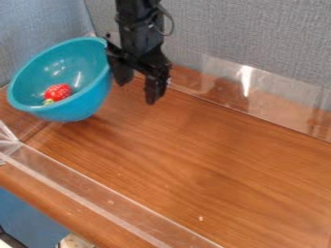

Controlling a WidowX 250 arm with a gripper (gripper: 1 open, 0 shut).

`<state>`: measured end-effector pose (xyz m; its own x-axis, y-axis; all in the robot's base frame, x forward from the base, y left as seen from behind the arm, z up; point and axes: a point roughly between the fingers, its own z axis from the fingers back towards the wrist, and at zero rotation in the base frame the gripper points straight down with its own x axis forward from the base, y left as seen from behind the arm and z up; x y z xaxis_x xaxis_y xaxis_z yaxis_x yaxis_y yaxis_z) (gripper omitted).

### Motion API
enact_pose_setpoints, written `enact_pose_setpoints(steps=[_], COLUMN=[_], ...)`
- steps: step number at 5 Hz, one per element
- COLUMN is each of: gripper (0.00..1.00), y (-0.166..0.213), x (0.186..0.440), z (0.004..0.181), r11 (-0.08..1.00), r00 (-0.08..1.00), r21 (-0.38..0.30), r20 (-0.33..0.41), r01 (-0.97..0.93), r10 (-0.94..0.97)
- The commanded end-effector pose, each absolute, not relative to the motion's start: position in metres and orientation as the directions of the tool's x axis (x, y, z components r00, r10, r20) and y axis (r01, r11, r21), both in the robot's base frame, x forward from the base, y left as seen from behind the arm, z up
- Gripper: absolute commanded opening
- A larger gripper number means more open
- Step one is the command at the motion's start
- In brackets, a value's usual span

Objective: Remove the strawberry from inside the blue bowl and put it on the table

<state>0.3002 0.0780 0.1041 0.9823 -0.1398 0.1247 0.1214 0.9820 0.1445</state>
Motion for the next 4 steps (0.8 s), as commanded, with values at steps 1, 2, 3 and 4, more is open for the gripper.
enact_pose_setpoints(steps=[1,2,3,4], gripper=[1.00,1.00,1.00,1.00], y=[0.144,0.156,0.166,0.152], x=[0.293,0.298,0.297,0.291], z=[0.114,0.111,0.102,0.093], r11=[0.980,0.979,0.979,0.981], r00=[0.989,0.989,0.992,0.993], r21=[0.198,0.205,0.204,0.194], r20=[0.145,0.146,0.129,0.110], r01=[-0.010,-0.022,-0.030,0.018], r10=[-0.019,-0.008,0.004,-0.040])
